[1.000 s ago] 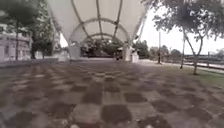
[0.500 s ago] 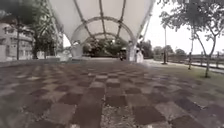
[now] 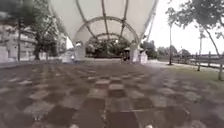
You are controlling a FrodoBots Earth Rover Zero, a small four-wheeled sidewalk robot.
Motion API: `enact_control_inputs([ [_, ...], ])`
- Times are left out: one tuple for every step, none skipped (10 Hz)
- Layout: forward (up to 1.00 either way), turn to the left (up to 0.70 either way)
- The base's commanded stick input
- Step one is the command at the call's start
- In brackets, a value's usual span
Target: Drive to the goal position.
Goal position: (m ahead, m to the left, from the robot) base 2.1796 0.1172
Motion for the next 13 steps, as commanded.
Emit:
enact_control_inputs([
  [0.98, 0.0],
  [0.98, 0.0],
  [0.98, 0.0],
  [0.98, 0.0],
  [0.98, 0.0],
  [0.98, 0.0],
  [0.98, -0.08],
  [0.98, -0.19],
  [0.98, -0.34],
  [0.98, -0.38],
  [0.98, -0.38],
  [0.98, -0.38],
  [0.98, -0.38],
])
